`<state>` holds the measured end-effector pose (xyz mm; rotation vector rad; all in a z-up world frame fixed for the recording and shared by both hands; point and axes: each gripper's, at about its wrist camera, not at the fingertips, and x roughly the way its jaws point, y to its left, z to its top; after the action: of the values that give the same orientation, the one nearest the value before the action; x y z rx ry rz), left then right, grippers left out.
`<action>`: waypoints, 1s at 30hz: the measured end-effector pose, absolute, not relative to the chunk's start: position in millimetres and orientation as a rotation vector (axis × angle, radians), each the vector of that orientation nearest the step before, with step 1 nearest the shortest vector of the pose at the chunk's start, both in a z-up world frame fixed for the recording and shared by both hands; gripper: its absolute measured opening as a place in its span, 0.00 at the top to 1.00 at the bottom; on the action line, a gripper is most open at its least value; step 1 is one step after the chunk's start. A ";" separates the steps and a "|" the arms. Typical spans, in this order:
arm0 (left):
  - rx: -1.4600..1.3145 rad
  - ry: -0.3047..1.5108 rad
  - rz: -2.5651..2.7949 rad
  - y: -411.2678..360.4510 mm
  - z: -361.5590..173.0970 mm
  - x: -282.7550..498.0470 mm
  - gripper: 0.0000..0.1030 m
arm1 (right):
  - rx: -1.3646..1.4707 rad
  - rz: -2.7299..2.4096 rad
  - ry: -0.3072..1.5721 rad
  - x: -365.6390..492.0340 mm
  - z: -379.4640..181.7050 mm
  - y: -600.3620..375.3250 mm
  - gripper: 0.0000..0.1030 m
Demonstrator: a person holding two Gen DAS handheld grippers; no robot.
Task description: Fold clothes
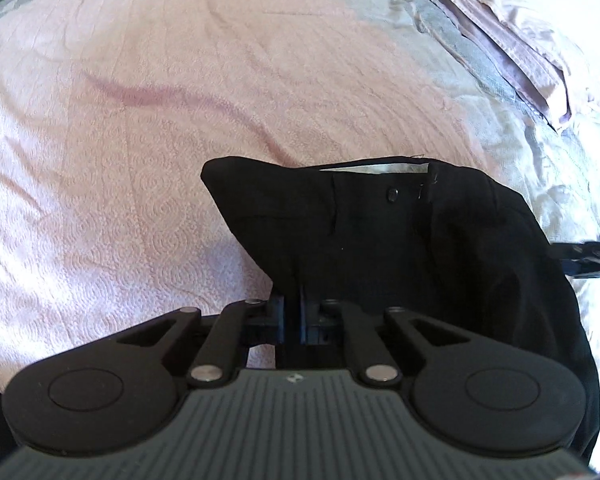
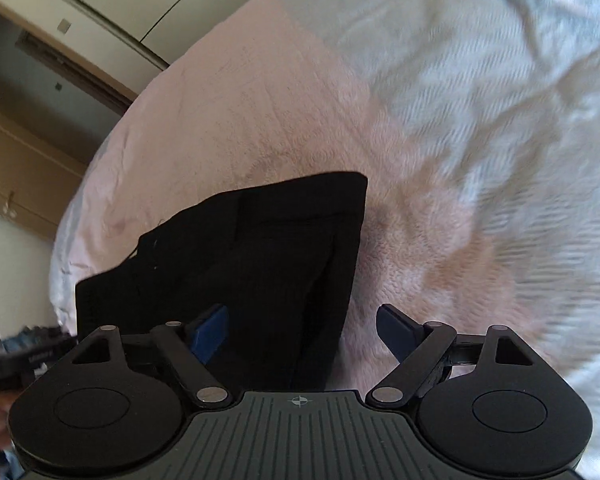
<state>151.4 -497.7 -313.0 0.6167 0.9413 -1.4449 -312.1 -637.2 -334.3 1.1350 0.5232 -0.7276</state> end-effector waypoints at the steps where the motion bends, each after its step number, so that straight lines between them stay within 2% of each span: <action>1: 0.619 0.930 -1.451 -498.1 -308.9 150.1 0.97 | 1.183 -0.719 0.510 -311.5 -344.8 -644.0 0.41; 3: 0.621 0.889 -1.478 -502.0 -289.3 145.2 0.97 | 1.221 -0.735 0.470 -315.2 -346.4 -646.9 0.95; 4: 0.619 0.864 -1.500 -505.9 -277.4 141.5 0.97 | 1.240 -0.743 0.450 -317.1 -347.0 -648.3 0.95; 7: 0.675 0.743 -1.621 -527.8 -227.0 114.7 0.97 | 1.129 -0.757 0.368 -338.2 -297.8 -624.5 0.96; 11: 0.757 0.547 -1.838 -572.6 -156.8 42.5 0.97 | 1.073 -0.855 0.234 -404.4 -222.6 -576.1 0.96; 16: 0.804 0.340 -2.157 -633.4 -102.3 -99.2 0.97 | 1.132 -1.120 0.044 -526.0 -160.9 -506.4 0.96; 18: 0.823 0.321 -2.245 -658.7 -111.0 -163.9 0.96 | 1.152 -1.250 -0.017 -573.0 -154.3 -484.2 0.96; 19: 0.834 0.318 -2.284 -671.5 -117.9 -196.1 0.91 | 1.161 -1.315 -0.048 -596.4 -151.0 -473.2 0.96; 20: 0.849 0.337 -2.303 -685.0 -129.9 -225.5 0.84 | 1.191 -1.361 -0.019 -610.1 -164.7 -473.8 0.96; 22: 0.913 0.432 -2.277 -708.5 -167.2 -273.2 0.76 | 1.250 -1.451 0.044 -636.7 -193.2 -475.7 0.95; 23: 0.941 0.467 -2.254 -714.6 -183.3 -288.4 0.77 | 1.279 -1.496 0.076 -650.1 -207.4 -476.7 0.94; 24: 0.962 0.491 -2.229 -717.1 -197.2 -297.8 0.77 | 1.308 -1.541 0.109 -663.4 -221.6 -477.6 0.76; 25: 0.973 0.506 -2.216 -713.8 -206.2 -297.9 0.77 | 1.336 -1.586 0.142 -676.7 -235.8 -478.6 0.55; 26: 0.975 0.516 -2.212 -706.4 -211.7 -291.2 0.76 | 1.320 -1.621 0.195 -680.8 -243.4 -479.6 0.47; 28: 0.984 0.539 -2.188 -691.3 -222.6 -272.4 0.70 | 1.299 -1.614 0.230 -684.2 -245.0 -481.5 0.44; 30: 1.001 0.577 -2.108 -673.8 -232.1 -234.7 0.69 | 1.277 -1.586 0.264 -677.9 -246.6 -485.4 0.44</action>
<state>-234.7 -673.8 -232.1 1.0011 0.5772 -2.1078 -677.9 -485.4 -246.6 1.2769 0.2641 -1.5858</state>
